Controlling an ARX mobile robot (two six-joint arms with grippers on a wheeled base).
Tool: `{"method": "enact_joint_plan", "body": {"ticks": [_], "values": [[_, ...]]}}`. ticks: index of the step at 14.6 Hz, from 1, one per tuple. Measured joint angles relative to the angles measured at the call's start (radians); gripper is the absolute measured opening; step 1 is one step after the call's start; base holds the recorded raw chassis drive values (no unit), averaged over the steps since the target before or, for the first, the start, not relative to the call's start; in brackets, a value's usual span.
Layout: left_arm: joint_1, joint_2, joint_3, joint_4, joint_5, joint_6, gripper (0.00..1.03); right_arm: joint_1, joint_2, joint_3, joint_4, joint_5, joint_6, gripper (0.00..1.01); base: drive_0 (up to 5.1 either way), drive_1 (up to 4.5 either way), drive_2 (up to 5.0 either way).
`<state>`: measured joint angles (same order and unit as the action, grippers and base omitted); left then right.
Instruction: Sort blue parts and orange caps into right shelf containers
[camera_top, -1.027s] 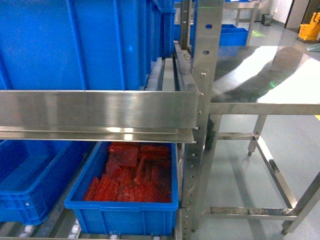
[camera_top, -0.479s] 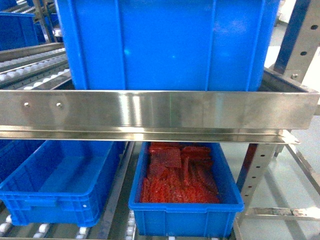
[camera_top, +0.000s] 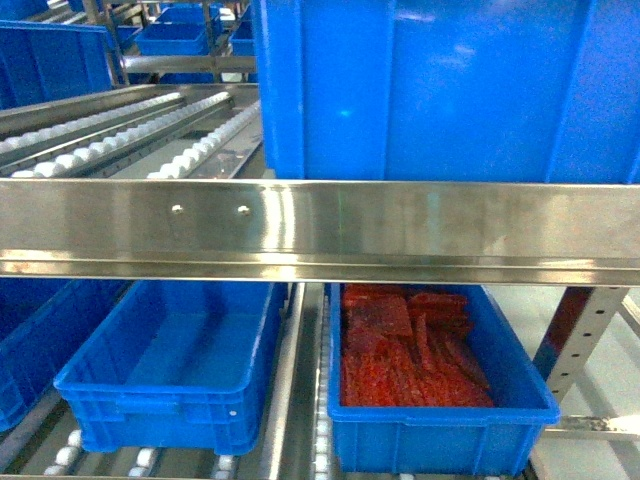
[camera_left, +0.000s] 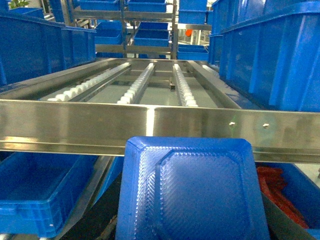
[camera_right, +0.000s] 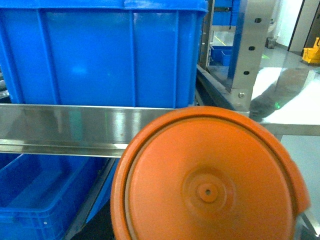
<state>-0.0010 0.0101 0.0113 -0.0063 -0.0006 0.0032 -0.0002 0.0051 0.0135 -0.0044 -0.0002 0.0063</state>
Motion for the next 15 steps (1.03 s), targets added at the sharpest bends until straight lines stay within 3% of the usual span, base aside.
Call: {"method": "enact_joint_plan", "body": {"ticks": [15], "values": [[0.000,0.000,0.000,0.000,0.000,0.000,0.42,0.000,0.000,0.000,-0.001,0.000,0.000,0.45,-5.0,2.43,2.4]]}}
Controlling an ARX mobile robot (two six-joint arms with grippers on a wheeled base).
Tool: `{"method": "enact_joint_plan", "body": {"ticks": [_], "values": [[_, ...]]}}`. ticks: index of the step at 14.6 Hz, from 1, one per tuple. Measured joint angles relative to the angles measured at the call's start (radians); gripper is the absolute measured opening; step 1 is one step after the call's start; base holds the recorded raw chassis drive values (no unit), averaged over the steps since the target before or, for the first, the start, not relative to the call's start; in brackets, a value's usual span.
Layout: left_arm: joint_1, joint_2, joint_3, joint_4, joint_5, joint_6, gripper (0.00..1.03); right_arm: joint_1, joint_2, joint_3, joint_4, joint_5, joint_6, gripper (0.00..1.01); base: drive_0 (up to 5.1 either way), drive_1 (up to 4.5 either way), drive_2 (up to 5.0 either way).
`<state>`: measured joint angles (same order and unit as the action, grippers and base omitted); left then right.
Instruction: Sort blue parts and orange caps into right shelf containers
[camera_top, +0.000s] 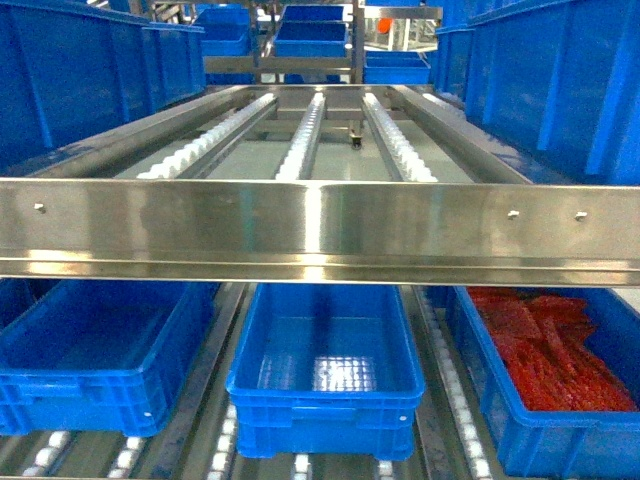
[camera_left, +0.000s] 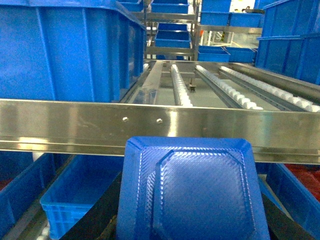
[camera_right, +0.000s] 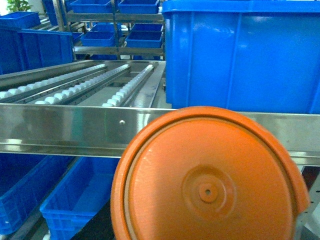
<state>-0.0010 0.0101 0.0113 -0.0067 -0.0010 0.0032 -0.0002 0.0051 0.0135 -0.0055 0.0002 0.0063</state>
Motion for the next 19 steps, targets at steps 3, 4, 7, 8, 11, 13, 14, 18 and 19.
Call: {"method": "enact_joint_plan", "body": {"ticks": [3,4,7,8,11,13,14,18,19], "values": [[0.000,0.000,0.000,0.001,0.000,0.000,0.42,0.000,0.000,0.000,0.002,0.000,0.000,0.45,-5.0,2.43,2.4],[0.000,0.000,0.000,0.000,0.000,0.000,0.42,0.000,0.000,0.000,-0.002,0.000,0.000,0.45,-5.0,2.49,2.5],[0.000,0.000,0.000,0.001,0.001,0.000,0.42,0.000,0.000,0.000,0.000,0.000,0.000,0.45,-5.1,2.40,2.4],[0.000,0.000,0.000,0.000,0.000,0.000,0.42,0.000,0.000,0.000,-0.003,0.000,0.000,0.45,-5.0,2.42,2.4],[0.000,0.000,0.000,-0.002,0.001,0.000,0.42,0.000,0.000,0.000,-0.001,0.000,0.000,0.45,-4.9,2.50,2.5],[0.000,0.000,0.000,-0.004,-0.007,0.000,0.42,0.000,0.000,0.000,0.001,-0.005,0.000,0.45,0.0,0.00,0.0],[0.000,0.000,0.000,0.001,-0.006,0.000,0.42,0.000,0.000,0.000,0.001,-0.005,0.000,0.45,0.0,0.00,0.0],[0.000,0.000,0.000,0.000,0.000,0.000,0.42,0.000,0.000,0.000,-0.001,-0.003,0.000,0.45,0.0,0.00,0.0],[0.000,0.000,0.000,-0.001,0.000,0.000,0.42,0.000,0.000,0.000,-0.001,-0.003,0.000,0.45,0.0,0.00,0.0]]}}
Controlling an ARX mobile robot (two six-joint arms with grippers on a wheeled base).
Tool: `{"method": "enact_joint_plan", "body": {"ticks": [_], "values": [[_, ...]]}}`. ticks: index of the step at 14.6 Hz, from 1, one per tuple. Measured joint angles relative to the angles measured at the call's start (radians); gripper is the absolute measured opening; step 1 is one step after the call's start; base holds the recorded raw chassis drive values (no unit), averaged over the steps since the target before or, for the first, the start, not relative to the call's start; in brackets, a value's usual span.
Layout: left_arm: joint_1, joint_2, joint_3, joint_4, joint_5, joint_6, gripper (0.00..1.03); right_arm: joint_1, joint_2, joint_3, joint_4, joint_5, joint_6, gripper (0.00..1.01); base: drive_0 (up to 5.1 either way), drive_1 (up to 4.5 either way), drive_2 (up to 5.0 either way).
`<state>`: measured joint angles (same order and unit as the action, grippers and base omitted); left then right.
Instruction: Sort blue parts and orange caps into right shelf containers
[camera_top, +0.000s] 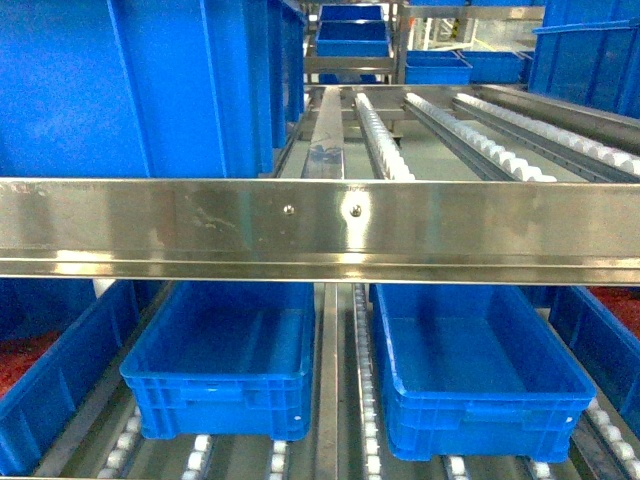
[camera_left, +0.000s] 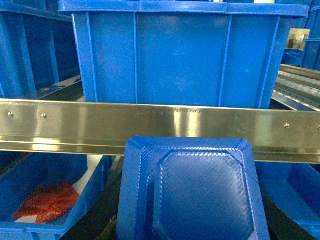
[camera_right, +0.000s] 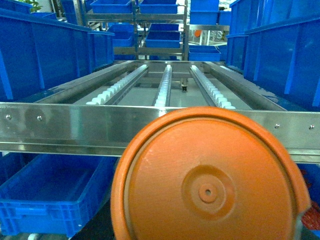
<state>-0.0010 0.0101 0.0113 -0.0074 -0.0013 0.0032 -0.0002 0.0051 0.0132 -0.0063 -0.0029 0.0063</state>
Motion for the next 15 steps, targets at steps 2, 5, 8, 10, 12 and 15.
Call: {"method": "enact_joint_plan", "body": {"ticks": [2,5,8,10,12,15], "values": [[0.000,0.000,0.000,0.000,0.000,0.000,0.42,0.000,0.000,0.000,0.000,0.000,0.000,0.45,0.0,0.00,0.0],[0.000,0.000,0.000,0.000,0.000,0.000,0.42,0.000,0.000,0.000,0.000,0.000,0.000,0.45,0.0,0.00,0.0],[0.000,0.000,0.000,0.003,0.000,0.000,0.42,0.000,0.000,0.000,0.003,0.000,0.000,0.45,0.0,0.00,0.0],[0.000,0.000,0.000,0.003,0.000,0.000,0.42,0.000,0.000,0.000,0.002,0.001,0.000,0.45,0.0,0.00,0.0],[0.000,0.000,0.000,0.002,0.000,0.000,0.42,0.000,0.000,0.000,0.001,0.002,0.000,0.45,0.0,0.00,0.0],[0.000,0.000,0.000,0.001,-0.001,0.000,0.42,0.000,0.000,0.000,0.001,0.002,0.000,0.45,0.0,0.00,0.0]]}}
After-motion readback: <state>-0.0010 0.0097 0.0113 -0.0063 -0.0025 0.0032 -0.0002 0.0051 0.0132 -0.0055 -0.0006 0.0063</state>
